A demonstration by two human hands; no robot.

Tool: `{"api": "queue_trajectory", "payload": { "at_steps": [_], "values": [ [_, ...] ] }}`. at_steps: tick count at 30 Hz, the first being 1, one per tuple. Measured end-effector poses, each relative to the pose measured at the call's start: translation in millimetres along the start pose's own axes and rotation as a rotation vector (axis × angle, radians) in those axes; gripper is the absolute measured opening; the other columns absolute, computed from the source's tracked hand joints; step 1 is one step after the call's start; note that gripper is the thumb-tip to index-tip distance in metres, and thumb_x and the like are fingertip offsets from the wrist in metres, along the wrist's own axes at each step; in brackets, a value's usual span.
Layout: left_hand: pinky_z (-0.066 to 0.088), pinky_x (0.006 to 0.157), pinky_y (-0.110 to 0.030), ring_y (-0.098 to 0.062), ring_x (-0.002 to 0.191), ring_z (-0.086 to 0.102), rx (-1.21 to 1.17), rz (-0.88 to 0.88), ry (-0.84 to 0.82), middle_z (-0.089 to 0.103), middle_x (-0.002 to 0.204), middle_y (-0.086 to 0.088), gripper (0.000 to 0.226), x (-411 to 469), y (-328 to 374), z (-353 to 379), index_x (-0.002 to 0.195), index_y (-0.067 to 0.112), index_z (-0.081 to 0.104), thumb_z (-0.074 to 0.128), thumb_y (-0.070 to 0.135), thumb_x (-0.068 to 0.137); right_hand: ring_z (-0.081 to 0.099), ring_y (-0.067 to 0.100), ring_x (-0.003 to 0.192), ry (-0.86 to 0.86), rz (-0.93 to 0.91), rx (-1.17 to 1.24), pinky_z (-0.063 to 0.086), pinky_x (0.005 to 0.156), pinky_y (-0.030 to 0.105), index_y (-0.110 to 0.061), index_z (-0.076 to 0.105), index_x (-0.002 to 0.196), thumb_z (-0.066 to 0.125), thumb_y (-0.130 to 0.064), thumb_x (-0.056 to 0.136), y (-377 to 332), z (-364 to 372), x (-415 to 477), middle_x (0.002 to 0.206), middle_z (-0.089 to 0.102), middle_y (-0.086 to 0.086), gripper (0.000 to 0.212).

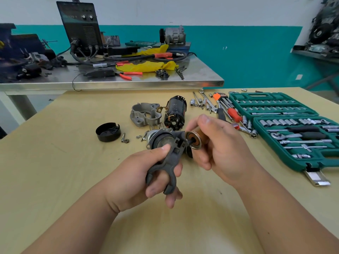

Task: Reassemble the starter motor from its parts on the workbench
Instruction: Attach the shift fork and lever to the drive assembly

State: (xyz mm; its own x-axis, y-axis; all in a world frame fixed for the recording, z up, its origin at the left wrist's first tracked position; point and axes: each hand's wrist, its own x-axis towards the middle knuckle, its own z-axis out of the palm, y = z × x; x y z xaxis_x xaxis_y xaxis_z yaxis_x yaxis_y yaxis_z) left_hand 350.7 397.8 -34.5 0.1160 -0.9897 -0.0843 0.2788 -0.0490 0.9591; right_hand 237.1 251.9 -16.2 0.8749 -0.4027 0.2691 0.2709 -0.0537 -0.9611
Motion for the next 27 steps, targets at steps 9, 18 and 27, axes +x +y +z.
{"api": "queue_trajectory", "payload": {
  "at_steps": [9, 18, 27],
  "values": [
    [0.054, 0.070, -0.032, -0.019, 0.044, 0.061, -0.159, -0.059, -0.157, 0.046, 0.031, 0.007, 0.042, -3, 3, -5, 0.073, 0.016, 0.069, 0.043, 0.046, 0.086, 0.034, 0.018, 0.035, 0.043, 0.077, -0.043, 0.032, 0.041, 0.023, -0.026, 0.065, 0.071, 0.044, -0.048, 0.089, 1, 0, 2, 0.042, 0.043, 0.002, 0.036],
    [0.054, 0.072, -0.029, -0.014, 0.057, 0.068, -0.352, -0.105, -0.378, 0.060, 0.044, 0.008, 0.024, -5, 4, -12, 0.090, 0.010, 0.065, 0.053, 0.030, 0.096, 0.034, 0.018, 0.035, 0.015, 0.078, -0.036, 0.033, 0.042, 0.021, -0.025, 0.066, 0.070, 0.042, -0.048, 0.091, 0, 3, 1, 0.041, 0.042, 0.002, 0.039],
    [0.052, 0.077, -0.027, -0.009, 0.076, 0.072, -0.287, 0.010, -0.346, 0.027, 0.039, 0.001, 0.036, -14, 5, -4, 0.102, 0.009, 0.058, 0.023, 0.017, 0.102, 0.033, 0.016, 0.033, 0.008, 0.088, -0.023, 0.032, 0.039, 0.020, -0.024, 0.066, 0.069, 0.043, -0.047, 0.089, -1, 5, 1, 0.040, 0.041, 0.003, 0.038]
  ]
}}
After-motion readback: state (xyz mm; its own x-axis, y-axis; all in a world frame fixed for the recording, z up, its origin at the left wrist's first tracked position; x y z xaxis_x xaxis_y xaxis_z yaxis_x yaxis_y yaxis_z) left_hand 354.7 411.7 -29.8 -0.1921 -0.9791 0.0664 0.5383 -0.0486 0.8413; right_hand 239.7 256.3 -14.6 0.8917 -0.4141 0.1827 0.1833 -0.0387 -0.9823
